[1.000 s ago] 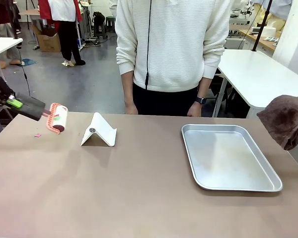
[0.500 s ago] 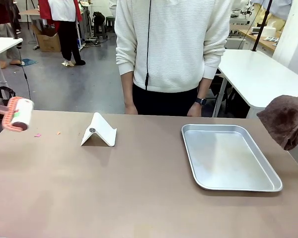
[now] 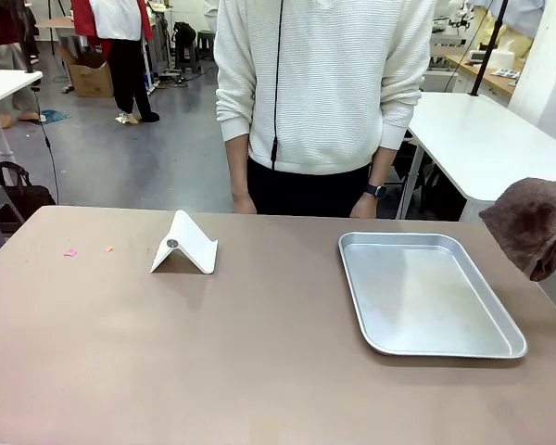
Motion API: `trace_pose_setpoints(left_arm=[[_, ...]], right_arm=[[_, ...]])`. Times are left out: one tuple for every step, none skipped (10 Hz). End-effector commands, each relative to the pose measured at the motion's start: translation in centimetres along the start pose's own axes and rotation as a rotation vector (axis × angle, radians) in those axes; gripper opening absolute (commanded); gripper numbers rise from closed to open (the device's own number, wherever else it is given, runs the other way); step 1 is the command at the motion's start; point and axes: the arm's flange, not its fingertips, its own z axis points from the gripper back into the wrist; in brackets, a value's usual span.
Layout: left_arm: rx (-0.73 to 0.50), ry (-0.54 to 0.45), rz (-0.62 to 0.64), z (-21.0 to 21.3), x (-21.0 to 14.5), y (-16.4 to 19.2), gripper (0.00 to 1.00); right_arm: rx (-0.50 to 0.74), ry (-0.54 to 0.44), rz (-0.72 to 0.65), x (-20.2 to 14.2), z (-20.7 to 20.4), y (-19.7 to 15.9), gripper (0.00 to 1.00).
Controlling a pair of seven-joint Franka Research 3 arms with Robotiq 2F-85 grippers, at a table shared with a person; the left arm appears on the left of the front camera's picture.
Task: Clean the surface of the table.
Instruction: Clean the area not pointed to by the person.
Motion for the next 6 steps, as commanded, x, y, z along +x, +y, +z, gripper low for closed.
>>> trace_pose_setpoints(left_arm=[[-0.003, -0.006, -0.028, -0.07, -0.12, -1.38, 0.16], [-0.003, -0.006, -0.028, -0.07, -0.12, -1.38, 0.16], [-0.003, -0.006, -0.028, -0.07, -0.12, -1.38, 0.16], [-0.003, -0.006, -0.028, -0.07, -0.12, -1.38, 0.16], [-0.003, -0.006, -0.028, -0.07, -0.12, -1.38, 0.16], [-0.003, -0.006, -0.028, -0.07, -0.12, -1.38, 0.16]], right_arm=[[0.001, -0.008, -0.001, 0.20, -0.38, 0.36, 0.03], [0.001, -0.008, -0.001, 0.20, -0.38, 0.36, 0.03], [0.001, -0.008, -0.001, 0.20, -0.38, 0.36, 0.03], [0.001, -0.008, -0.001, 0.20, -0.38, 0.36, 0.03], [0.001, -0.008, -0.001, 0.20, -0.38, 0.36, 0.03], [0.001, -0.008, -0.001, 0.20, -0.38, 0.36, 0.03]])
